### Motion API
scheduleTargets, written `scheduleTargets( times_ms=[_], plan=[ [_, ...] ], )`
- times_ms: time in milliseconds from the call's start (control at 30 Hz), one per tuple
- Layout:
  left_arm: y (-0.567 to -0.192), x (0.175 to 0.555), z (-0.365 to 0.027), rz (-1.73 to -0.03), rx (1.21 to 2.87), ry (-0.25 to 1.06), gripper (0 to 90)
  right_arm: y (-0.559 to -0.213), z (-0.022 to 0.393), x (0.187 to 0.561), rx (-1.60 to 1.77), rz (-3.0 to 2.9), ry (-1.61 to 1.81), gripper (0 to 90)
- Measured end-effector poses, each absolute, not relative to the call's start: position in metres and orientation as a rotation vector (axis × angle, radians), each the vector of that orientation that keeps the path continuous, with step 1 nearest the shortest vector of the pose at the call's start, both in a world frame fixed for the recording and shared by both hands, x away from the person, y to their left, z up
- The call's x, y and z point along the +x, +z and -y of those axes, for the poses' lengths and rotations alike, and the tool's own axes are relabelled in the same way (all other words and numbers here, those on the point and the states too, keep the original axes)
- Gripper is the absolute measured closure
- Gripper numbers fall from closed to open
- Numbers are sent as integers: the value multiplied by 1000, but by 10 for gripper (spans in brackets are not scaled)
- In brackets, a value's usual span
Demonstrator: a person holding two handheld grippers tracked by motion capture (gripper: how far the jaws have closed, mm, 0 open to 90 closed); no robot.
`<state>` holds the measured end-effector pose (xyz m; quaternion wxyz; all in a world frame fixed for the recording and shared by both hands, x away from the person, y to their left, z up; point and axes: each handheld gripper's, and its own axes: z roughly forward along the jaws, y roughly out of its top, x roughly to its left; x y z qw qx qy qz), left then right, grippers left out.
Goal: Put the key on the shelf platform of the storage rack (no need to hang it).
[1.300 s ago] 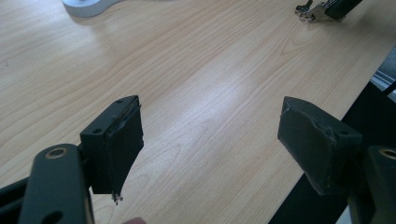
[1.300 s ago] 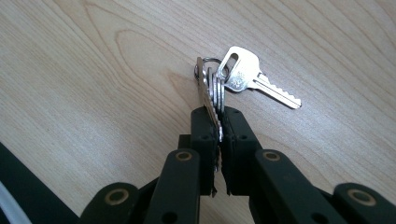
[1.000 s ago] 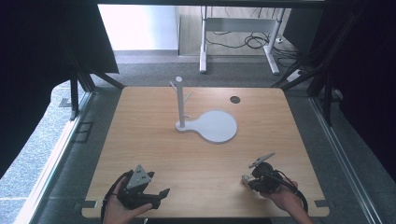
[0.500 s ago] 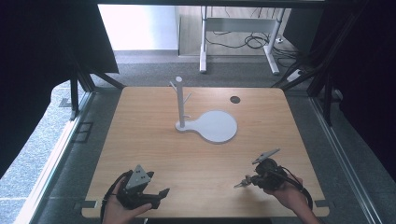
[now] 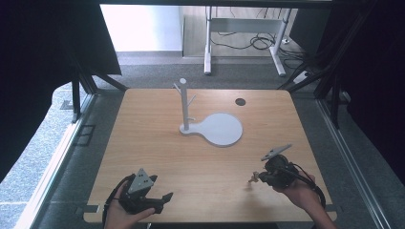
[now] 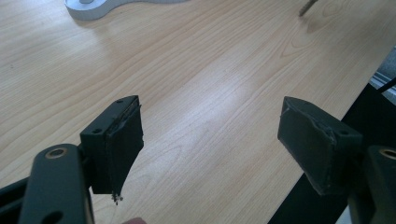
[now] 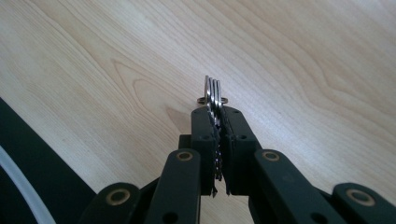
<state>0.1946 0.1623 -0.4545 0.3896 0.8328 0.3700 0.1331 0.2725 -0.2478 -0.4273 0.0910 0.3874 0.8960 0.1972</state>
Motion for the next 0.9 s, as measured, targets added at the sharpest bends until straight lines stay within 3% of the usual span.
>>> scheduleTargets(
  times_ms=[900],
  plan=[
    [-454, 195, -163, -942, 2115, 341, 226, -406, 245, 283, 1124, -2667, 612, 850]
  ],
)
